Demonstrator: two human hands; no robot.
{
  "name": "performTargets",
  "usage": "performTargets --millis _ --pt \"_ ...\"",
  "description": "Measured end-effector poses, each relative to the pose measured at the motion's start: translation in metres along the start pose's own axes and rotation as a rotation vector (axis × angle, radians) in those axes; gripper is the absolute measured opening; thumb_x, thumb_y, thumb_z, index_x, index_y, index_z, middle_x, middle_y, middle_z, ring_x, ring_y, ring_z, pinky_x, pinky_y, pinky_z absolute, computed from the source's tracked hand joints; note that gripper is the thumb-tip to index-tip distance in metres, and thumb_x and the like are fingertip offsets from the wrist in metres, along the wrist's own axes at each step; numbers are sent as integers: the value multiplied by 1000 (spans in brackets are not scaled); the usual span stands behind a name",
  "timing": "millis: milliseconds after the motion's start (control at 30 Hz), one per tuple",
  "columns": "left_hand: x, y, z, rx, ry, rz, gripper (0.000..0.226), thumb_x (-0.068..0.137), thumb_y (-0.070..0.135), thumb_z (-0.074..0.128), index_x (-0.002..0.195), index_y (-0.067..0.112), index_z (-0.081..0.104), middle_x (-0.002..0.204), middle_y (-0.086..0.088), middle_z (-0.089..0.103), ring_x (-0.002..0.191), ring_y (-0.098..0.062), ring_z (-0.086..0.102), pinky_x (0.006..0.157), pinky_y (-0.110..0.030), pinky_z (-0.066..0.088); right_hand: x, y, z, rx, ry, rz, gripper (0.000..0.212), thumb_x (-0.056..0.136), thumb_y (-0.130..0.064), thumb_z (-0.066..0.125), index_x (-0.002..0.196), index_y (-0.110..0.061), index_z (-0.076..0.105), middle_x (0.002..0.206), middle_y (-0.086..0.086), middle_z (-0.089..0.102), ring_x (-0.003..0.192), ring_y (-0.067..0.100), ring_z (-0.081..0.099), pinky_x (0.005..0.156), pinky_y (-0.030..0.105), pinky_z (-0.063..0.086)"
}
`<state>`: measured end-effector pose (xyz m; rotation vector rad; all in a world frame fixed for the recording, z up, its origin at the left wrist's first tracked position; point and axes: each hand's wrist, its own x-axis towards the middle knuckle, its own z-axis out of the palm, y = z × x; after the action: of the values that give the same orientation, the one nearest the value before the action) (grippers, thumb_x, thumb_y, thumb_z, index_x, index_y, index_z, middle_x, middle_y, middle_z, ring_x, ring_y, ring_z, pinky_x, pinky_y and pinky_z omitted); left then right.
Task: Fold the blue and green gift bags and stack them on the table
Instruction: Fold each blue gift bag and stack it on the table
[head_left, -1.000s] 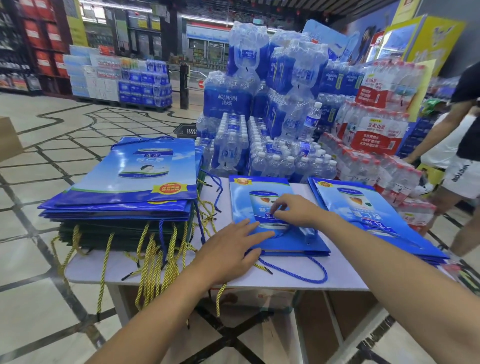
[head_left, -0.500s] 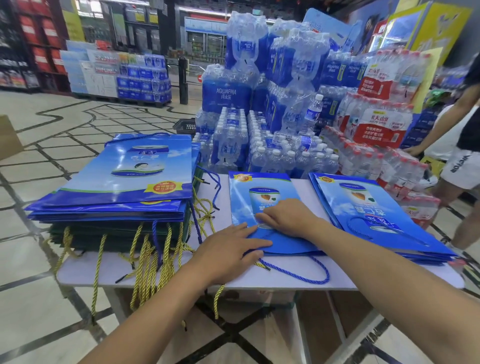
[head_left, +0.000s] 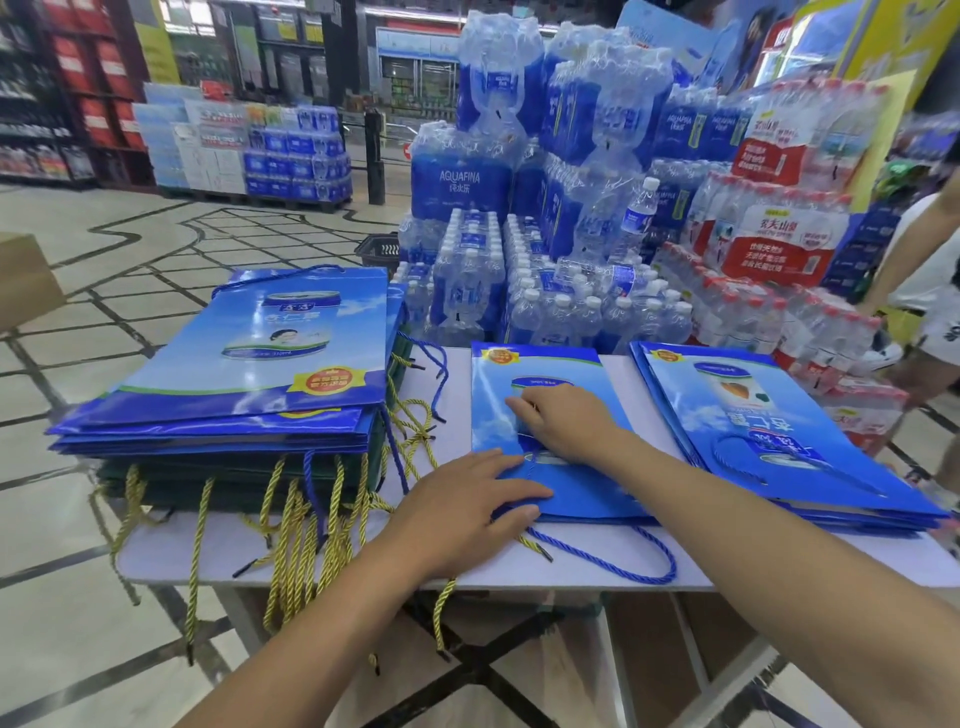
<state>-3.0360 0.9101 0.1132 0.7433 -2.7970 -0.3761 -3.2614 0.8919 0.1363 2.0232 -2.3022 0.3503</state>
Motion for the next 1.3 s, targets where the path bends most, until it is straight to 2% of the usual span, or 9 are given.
performTargets --millis 33,100,200,333,433,633,833,1133,1300 --pt "0 0 0 2 3 0 42 105 63 31 145 59 43 163 20 32 153 -5 20 116 -32 30 -7 3 -3 47 -17 14 46 104 -58 34 82 -26 58 88 -4 62 95 27 61 70 39 47" --pt "0 2 -2 2 6 -1 42 106 60 30 145 56 44 161 20 35 152 -4 22 113 -31 31 -26 10 -6 75 -67 64 44 101 -64 36 120 -36 64 131 -2 60 127 25 50 98 47 46" --pt "1 7 -8 -28 23 -29 41 107 52 34 145 43 47 152 18 47 142 -6 38 106 -32 40 -55 17 -6 -7 -225 145 75 94 -79 27 159 -44 23 170 -4 13 156 23 9 124 51 14" --pt "14 22 -17 -26 -6 -158 39 106 41 39 144 33 43 139 7 58 122 -18 56 91 -38 49 -67 19 4 -59 -293 167 87 85 -90 13 161 -47 4 172 -6 -4 158 22 -6 126 52 0" --pt "50 31 -17 151 33 -198 45 104 30 39 149 24 40 145 -1 52 130 -25 49 98 -45 48 -65 20 9 -94 -291 167 84 88 -85 10 161 -46 -1 172 -4 -7 158 23 -8 126 54 -3" --pt "141 0 3 103 3 -298 51 110 38 30 161 34 27 171 -4 18 158 -28 10 125 -52 18 -64 17 9 -80 -269 161 84 89 -84 10 162 -42 0 172 -2 -5 158 25 -8 125 55 -3" --pt "176 -33 14 189 -101 -362 56 109 51 14 163 41 11 173 -2 -5 159 -25 -9 126 -54 -5 -63 20 11 -75 -284 162 85 88 -87 10 161 -45 -4 172 -3 -8 158 25 -11 125 55 -6" --pt "177 -40 25 173 -65 -342 56 107 47 16 163 40 16 173 -1 2 160 -22 -4 127 -51 -4 -63 22 15 -67 -278 153 86 87 -88 9 161 -45 -3 172 -4 -7 158 25 -10 125 56 -6" --pt "160 -28 19 137 101 -330 51 107 32 33 157 25 36 167 -8 29 155 -24 20 126 -46 14 -66 21 12 -60 -269 161 86 88 -87 11 161 -45 0 172 -4 -6 158 25 -9 125 56 -5"
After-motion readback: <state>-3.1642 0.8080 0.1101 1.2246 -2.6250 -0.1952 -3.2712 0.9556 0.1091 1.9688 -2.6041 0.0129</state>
